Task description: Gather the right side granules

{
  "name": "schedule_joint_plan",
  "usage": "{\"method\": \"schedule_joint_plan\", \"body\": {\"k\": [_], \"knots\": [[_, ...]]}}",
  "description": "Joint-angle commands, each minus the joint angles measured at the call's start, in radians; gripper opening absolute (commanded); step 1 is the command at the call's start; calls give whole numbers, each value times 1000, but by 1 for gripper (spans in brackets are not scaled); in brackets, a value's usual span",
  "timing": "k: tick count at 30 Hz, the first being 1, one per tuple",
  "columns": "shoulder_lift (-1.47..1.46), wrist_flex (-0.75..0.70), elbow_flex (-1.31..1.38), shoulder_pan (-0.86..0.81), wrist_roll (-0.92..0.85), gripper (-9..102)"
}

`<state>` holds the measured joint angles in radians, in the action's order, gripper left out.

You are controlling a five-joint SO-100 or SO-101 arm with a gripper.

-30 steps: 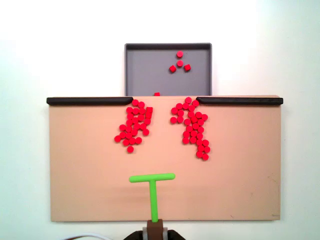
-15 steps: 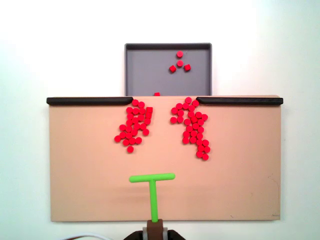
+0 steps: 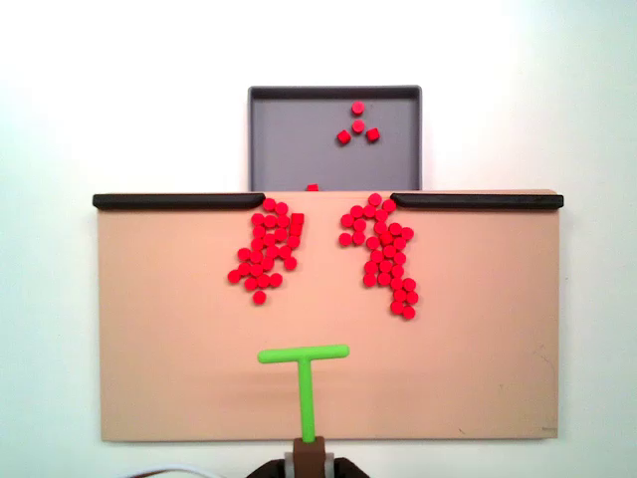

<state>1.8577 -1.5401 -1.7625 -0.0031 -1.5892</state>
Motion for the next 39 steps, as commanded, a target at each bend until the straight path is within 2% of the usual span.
{"method": "schedule_joint_plan", "body": {"k": [1,39], "knots": [[6,3,6,-9,6,0],[-9,2,6,-12,55,0]]}}
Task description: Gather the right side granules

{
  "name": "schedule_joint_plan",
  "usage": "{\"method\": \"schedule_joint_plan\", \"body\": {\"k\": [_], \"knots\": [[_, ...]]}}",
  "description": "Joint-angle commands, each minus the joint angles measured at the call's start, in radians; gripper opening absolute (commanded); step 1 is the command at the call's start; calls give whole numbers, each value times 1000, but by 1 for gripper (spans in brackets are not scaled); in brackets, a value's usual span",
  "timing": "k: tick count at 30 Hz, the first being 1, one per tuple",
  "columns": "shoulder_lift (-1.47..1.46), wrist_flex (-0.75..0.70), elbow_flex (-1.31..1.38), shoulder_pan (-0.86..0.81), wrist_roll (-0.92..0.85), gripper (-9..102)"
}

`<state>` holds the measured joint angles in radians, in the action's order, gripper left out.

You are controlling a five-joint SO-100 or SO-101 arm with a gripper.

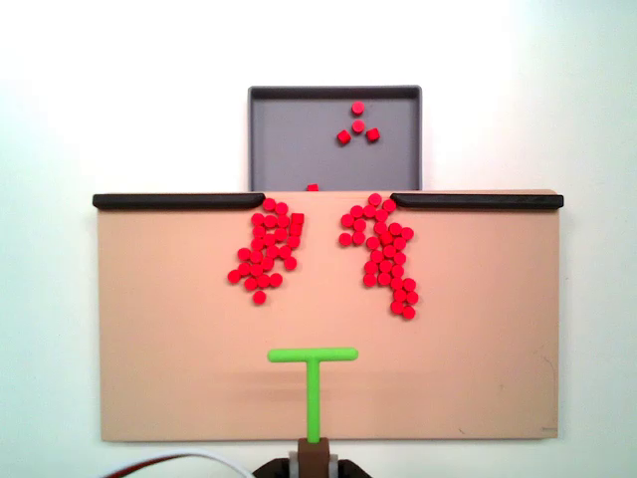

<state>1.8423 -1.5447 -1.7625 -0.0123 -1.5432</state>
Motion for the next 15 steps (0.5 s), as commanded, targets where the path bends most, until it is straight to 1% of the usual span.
{"method": "schedule_joint_plan", "body": {"k": [1,8,15], "knots": [[6,6,6,-5,11,0],[21,6,6,-20,23,0],[-15,8,20,-61,-46,0]]}}
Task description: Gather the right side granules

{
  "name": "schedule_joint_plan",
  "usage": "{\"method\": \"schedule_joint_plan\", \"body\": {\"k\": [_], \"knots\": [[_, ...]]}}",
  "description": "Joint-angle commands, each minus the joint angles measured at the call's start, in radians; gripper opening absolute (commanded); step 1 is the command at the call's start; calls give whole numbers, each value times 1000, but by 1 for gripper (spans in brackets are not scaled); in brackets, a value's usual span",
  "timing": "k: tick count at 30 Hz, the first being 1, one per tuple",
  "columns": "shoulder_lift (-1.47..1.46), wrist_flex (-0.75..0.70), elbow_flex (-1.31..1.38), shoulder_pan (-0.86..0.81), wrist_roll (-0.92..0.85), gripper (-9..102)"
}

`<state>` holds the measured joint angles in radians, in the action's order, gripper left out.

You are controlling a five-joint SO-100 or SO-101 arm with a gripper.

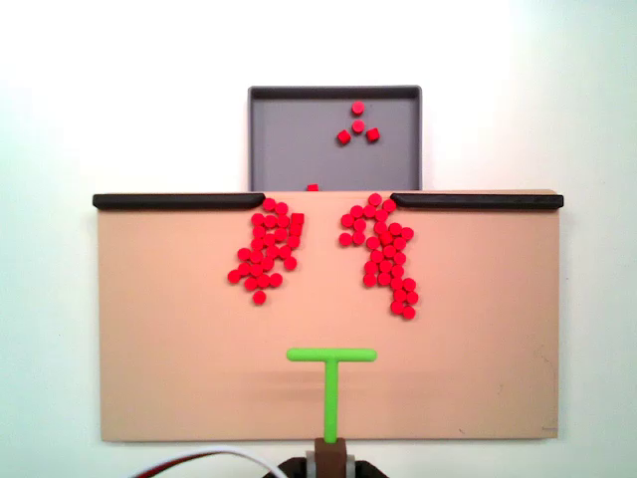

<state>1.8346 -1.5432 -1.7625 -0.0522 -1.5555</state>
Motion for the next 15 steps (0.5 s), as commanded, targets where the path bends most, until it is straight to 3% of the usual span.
{"method": "schedule_joint_plan", "body": {"k": [1,10,15], "knots": [[-14,6,20,-31,-51,0],[-41,6,20,-160,-299,0],[-64,6,20,-268,-589,0]]}}
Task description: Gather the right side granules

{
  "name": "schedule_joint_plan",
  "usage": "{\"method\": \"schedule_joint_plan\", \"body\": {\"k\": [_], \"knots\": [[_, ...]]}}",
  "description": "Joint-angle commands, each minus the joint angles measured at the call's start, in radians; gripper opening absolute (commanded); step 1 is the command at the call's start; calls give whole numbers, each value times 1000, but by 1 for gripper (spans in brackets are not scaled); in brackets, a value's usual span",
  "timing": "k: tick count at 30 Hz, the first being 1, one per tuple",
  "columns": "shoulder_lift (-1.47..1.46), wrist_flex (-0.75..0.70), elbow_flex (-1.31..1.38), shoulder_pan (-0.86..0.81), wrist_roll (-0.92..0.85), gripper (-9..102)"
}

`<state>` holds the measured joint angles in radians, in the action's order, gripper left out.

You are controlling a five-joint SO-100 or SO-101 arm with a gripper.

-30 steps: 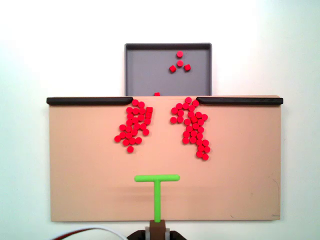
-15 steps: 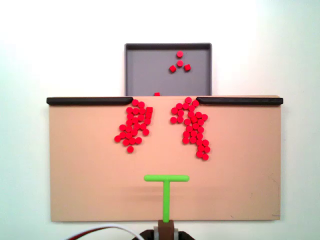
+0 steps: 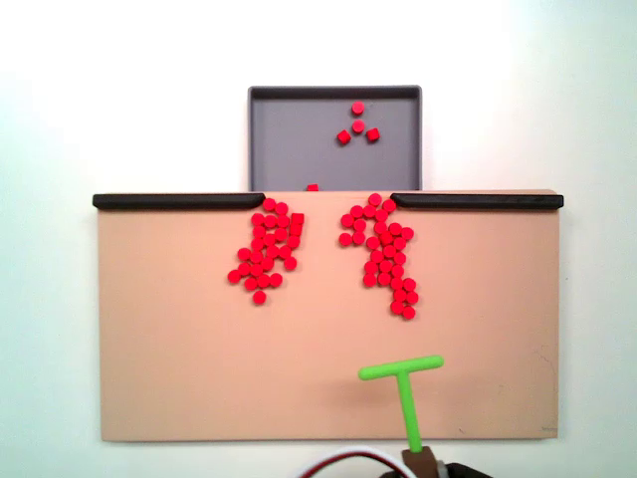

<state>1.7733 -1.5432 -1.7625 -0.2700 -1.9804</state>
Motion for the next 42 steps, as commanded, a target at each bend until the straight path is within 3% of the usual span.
{"method": "schedule_joint_plan", "body": {"k": [1,19,26,42], "knots": [[-12,6,21,-69,-225,0],[-173,6,176,-247,-859,0],[-222,6,215,-279,-1198,0],[-419,74,367,-282,-1385,0]]}}
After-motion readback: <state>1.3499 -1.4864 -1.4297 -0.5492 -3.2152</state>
